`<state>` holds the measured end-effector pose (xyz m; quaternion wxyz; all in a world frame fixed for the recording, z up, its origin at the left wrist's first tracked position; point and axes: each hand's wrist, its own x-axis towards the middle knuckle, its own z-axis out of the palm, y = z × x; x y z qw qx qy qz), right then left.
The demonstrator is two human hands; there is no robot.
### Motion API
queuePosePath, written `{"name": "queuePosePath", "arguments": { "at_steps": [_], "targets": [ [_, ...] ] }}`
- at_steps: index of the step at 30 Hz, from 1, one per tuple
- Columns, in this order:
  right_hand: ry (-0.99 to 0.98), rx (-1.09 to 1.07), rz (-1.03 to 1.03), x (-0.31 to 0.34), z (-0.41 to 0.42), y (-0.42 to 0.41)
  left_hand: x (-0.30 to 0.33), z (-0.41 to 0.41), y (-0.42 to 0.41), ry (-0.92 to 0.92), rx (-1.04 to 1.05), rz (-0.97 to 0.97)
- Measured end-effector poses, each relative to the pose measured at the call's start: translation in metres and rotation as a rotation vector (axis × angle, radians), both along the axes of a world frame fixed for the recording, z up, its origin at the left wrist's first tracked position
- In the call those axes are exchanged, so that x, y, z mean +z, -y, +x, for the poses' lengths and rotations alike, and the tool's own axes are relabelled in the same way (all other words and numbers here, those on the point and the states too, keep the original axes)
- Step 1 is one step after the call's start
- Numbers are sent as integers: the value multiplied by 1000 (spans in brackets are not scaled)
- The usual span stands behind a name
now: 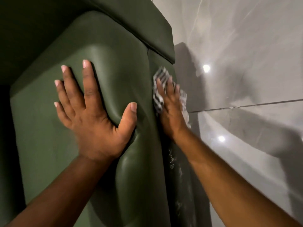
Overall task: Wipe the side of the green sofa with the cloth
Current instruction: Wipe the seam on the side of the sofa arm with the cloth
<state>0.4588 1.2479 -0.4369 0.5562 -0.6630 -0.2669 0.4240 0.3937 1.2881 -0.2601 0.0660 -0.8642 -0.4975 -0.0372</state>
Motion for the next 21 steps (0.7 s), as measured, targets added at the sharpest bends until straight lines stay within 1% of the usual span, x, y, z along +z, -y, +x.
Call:
{"name": "queuePosePath", "arguments": {
  "at_steps": [3,5,6,7,8,9,11,12,13,14,16,18,21],
  "targets": [
    [56,21,-1,-6,43,-58,0,0,0,4,9,-28],
    [-41,-17,30,-17,60,-71,0,0,0,2,8,-41],
    [-134,-34,-1,-23,58,-65,1,0,0,-1,12,-42],
    [-271,-47,-71,-29,56,-54,1,0,1,-2,13,-43],
    [-437,-60,-145,-36,47,-37,1,0,2,0,11,-50],
    [-615,-81,-172,-40,36,-20,1,0,2,4,11,-53],
    [-811,-97,-216,-45,11,5,-1,-1,0,5,11,-39],
    [-860,-106,-268,-44,3,14,-3,-1,0,-2,10,-34],
    [-847,-109,-306,-43,-4,23,-3,-1,1,-5,10,-36],
    [-763,-97,-309,-39,-9,29,-3,-2,0,1,11,-36],
    [-582,-78,-199,-21,-12,34,-3,-1,1,8,13,-37],
    [-447,-47,-96,0,-8,26,-3,-1,1,5,14,-39],
    [-319,-64,-13,18,3,-2,-2,-1,0,-7,21,-41]
  ]
}}
